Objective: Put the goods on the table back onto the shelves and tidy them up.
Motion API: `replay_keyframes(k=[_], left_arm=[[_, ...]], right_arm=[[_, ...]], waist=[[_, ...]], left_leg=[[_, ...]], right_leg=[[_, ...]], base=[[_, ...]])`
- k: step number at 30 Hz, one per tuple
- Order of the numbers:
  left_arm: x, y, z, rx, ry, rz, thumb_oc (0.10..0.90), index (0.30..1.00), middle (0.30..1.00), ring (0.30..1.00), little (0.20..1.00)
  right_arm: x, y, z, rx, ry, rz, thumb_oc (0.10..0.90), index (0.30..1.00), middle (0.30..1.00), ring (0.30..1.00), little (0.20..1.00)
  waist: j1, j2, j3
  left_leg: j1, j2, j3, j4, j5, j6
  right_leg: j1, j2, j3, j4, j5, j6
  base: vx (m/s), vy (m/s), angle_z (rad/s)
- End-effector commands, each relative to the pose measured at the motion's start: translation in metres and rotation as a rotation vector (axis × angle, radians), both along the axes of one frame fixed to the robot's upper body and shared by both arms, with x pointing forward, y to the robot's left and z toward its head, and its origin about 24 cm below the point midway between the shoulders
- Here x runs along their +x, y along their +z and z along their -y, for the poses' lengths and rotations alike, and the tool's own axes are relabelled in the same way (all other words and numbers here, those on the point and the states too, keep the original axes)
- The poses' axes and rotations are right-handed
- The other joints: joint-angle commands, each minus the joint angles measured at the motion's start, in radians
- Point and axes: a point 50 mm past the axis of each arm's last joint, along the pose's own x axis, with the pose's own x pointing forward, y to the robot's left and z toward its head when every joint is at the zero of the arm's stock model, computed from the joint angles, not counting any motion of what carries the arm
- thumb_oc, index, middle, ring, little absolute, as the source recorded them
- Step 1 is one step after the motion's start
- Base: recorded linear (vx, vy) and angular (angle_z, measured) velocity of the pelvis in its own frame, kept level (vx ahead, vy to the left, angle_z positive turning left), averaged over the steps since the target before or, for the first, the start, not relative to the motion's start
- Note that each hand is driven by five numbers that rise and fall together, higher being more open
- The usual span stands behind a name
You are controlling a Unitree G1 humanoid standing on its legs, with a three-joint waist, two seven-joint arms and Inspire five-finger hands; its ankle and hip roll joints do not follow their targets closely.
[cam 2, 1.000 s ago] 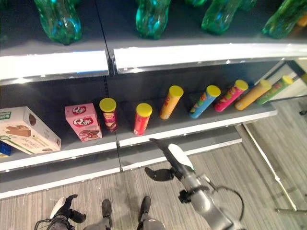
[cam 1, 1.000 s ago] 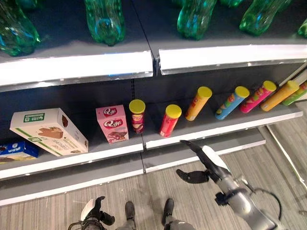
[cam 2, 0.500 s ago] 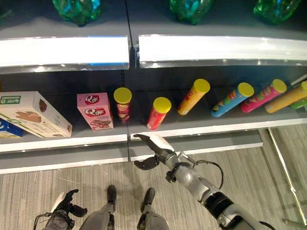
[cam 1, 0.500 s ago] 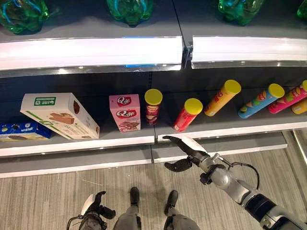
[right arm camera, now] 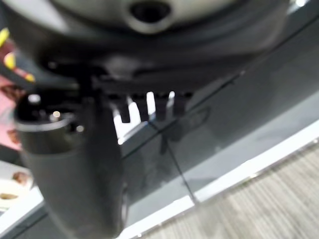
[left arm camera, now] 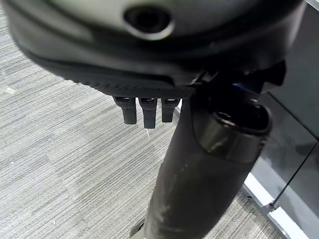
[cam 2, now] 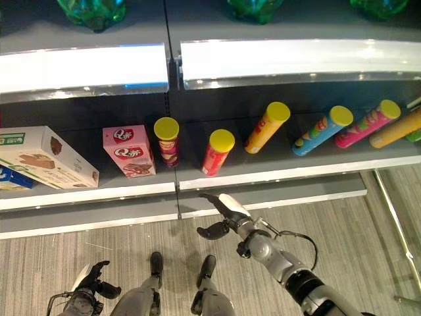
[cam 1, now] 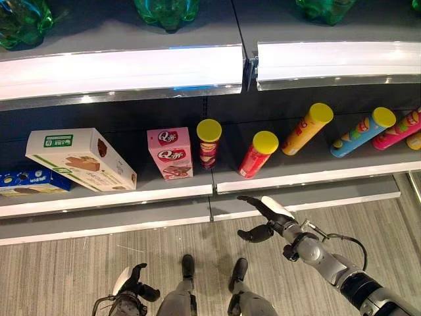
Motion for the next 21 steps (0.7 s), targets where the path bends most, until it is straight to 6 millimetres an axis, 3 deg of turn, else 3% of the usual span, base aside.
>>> replay_keyframes(k=[1, 21], left_arm=[[-0.011, 0.000, -0.014, 0.030, 0.011, -0.023, 0.800, 0.900, 0.900, 0.900, 0.900], [-0.011, 0.001, -0.018, 0.027, 0.005, -0.028, 0.800, 0.900, 0.900, 0.900, 0.900]], right_arm=[[0.022, 0.034, -0.022, 0.116, 0.031, 0.156, 0.800, 0.900, 0.900, 0.900, 0.900], [0.050, 0.061, -0.027, 0.078, 0.028, 0.234, 0.800, 0.900, 0.900, 0.900, 0.900]], waist=[[0.022, -0.031, -0.053], [0.045, -0.023, -0.044]], left_leg=[[-0.046, 0.086, -0.023, 0.014, -0.067, -0.071], [-0.052, 0.082, -0.024, 0.019, -0.069, -0.069]], right_leg=[[-0.060, -0.146, 0.053, 0.070, -0.001, 0.109], [-0.066, -0.146, 0.056, 0.072, -0.002, 0.106]], base=[[0.00, 0.000, 0.00], [0.00, 0.000, 0.00]])
